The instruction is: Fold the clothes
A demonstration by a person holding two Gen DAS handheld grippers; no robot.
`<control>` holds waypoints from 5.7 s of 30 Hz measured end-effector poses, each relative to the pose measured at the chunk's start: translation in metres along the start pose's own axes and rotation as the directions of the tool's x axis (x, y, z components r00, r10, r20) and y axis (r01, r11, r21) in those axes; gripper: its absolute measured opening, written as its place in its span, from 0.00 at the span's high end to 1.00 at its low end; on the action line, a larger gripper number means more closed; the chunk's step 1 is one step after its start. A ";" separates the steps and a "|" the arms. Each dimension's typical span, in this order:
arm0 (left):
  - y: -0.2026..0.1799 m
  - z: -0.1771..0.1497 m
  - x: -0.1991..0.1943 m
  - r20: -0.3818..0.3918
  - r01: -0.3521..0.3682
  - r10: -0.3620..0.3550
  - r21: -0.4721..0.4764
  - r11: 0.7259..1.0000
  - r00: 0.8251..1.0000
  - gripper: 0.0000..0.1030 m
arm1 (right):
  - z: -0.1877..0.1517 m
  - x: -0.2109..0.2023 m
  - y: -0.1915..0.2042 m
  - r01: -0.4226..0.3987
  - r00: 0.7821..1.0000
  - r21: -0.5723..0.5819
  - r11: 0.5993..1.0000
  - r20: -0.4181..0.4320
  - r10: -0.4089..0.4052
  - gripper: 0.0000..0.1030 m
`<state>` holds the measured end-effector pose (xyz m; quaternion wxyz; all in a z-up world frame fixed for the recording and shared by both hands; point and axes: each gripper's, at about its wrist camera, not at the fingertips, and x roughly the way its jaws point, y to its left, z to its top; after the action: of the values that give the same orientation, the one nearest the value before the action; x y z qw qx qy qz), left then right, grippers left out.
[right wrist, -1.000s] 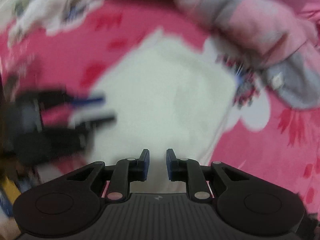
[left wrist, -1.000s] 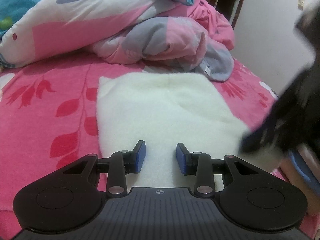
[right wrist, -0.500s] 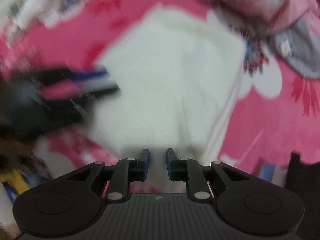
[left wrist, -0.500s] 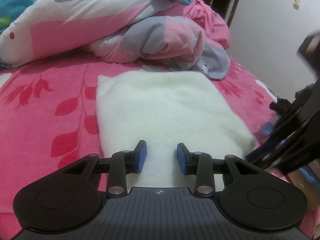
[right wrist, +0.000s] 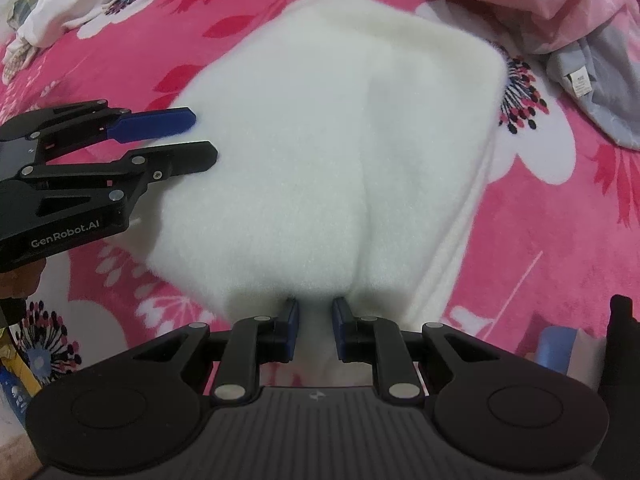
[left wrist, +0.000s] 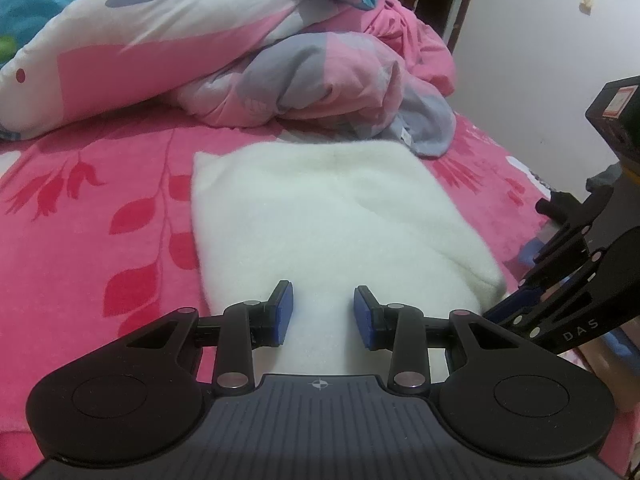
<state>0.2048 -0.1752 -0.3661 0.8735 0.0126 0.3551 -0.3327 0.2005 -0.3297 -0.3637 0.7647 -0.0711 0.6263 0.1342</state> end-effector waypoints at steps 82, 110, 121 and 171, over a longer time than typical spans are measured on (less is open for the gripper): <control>0.007 -0.013 -0.006 0.050 0.010 -0.010 -0.009 1.000 0.999 0.65 | 0.130 0.027 0.024 0.023 0.983 -0.111 0.994 0.182 -0.002 0.81; 0.012 -0.011 -0.006 0.026 0.022 -0.021 -0.032 0.999 0.999 0.65 | 0.159 0.037 0.026 0.009 0.941 -0.058 0.998 0.338 0.011 0.78; 0.010 -0.005 -0.004 -0.023 0.022 -0.022 0.002 1.000 0.999 0.65 | 0.038 -0.041 -0.030 -0.082 0.967 0.022 0.996 0.244 0.074 0.78; -0.020 0.063 0.044 -0.478 -0.220 0.190 -0.006 0.976 0.857 0.37 | 0.060 -0.002 -0.077 0.017 0.924 0.363 0.932 0.349 -0.153 0.81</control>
<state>0.2546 -0.2323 -0.3425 0.7902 0.1051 0.5647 -0.2137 0.2786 -0.3866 -0.3536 0.8747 0.0664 0.4801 -0.0033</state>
